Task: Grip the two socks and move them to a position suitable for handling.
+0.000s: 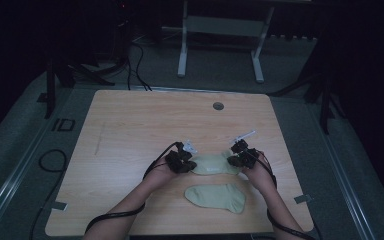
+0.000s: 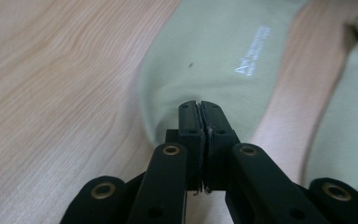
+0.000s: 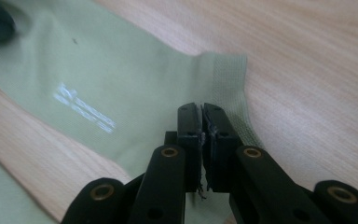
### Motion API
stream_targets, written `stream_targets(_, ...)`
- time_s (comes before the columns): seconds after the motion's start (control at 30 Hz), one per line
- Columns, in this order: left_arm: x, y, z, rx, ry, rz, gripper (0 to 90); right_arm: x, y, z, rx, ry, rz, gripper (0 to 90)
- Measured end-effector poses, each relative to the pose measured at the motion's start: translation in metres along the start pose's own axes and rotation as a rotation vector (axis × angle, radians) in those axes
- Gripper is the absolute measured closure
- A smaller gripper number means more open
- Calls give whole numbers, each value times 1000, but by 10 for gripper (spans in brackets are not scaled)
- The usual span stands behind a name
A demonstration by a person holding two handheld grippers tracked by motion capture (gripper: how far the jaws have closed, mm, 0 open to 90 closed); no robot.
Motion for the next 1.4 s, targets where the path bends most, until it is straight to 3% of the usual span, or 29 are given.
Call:
stream_targets(0.3, 3, 5, -7, -13, 3, 10, 878, 6, 4, 10, 47, -13, 25, 854)
stream_targets(0.47, 5, 8, -7, -17, 6, 9, 878, 8, 8, 16, 47, -33, 38, 855)
stream_targets(0.6, 5, 8, -8, -21, 4, 11, 877, 8, 9, 14, 44, -48, 29, 852)
stream_targets(0.97, 4, 7, -12, -41, 0, 11, 875, 7, 5, 10, 59, -30, 31, 835)
stream_targets(1.13, -2, 8, -10, -52, -6, 31, 805, 6, 6, 8, 50, 5, 36, 748)
stream_targets(1.2, -8, 10, -8, -53, -10, 33, 679, 4, 6, 5, 45, 12, 44, 680)
stream_targets(1.4, -17, 10, -4, -48, -21, 21, 599, -3, 8, 4, 42, 18, 65, 612)
Point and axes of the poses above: each handheld gripper's, and its own axes: x roughly forward along the jaws, y roughly out of its top, z roughly to its right, the point moved 5 cm from there along x, roughly forward along the jaws, and after that the axes turned 6 degrees about -z, right-handed, at the moved point
